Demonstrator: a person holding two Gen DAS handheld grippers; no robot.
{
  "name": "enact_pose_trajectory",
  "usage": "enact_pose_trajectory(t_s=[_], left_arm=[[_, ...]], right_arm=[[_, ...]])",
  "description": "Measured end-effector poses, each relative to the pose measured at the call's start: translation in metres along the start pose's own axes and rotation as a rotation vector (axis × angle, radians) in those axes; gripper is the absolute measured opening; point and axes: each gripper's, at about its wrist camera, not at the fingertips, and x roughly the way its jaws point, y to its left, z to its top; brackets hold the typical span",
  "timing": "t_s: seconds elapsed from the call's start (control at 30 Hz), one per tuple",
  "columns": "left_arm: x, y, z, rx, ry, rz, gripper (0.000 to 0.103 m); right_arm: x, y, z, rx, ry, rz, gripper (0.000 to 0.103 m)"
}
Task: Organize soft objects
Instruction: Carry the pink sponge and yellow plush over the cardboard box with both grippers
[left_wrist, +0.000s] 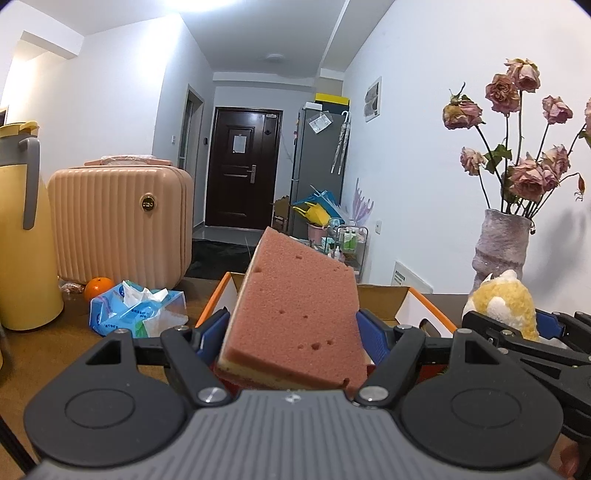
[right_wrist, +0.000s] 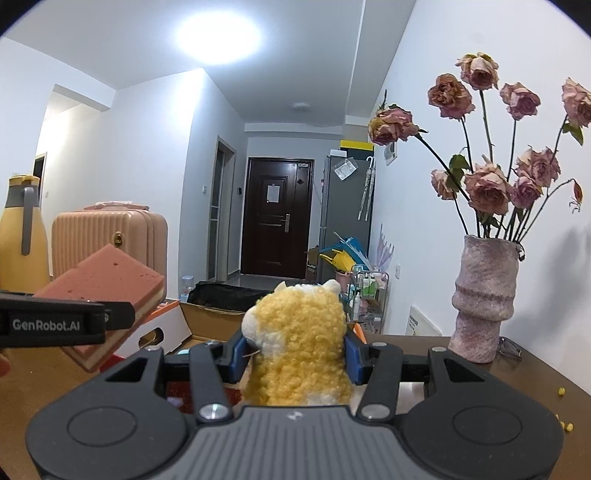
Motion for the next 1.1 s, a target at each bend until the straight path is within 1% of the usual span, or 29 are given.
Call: enact_pose_trajectory(t_s=[0.77, 1.1], left_arm=[[0.051, 0.007, 0.015, -0.008, 0.001, 0.015, 0.076], [0.072, 0.007, 0.02, 0.005, -0.004, 0.017, 0.076]], right_arm=[[0.059, -0.002, 0.013, -0.044, 0.005, 0.011, 0.05], [0.078, -0.004, 0.019, -0.056, 0.01, 0.015, 0.05]])
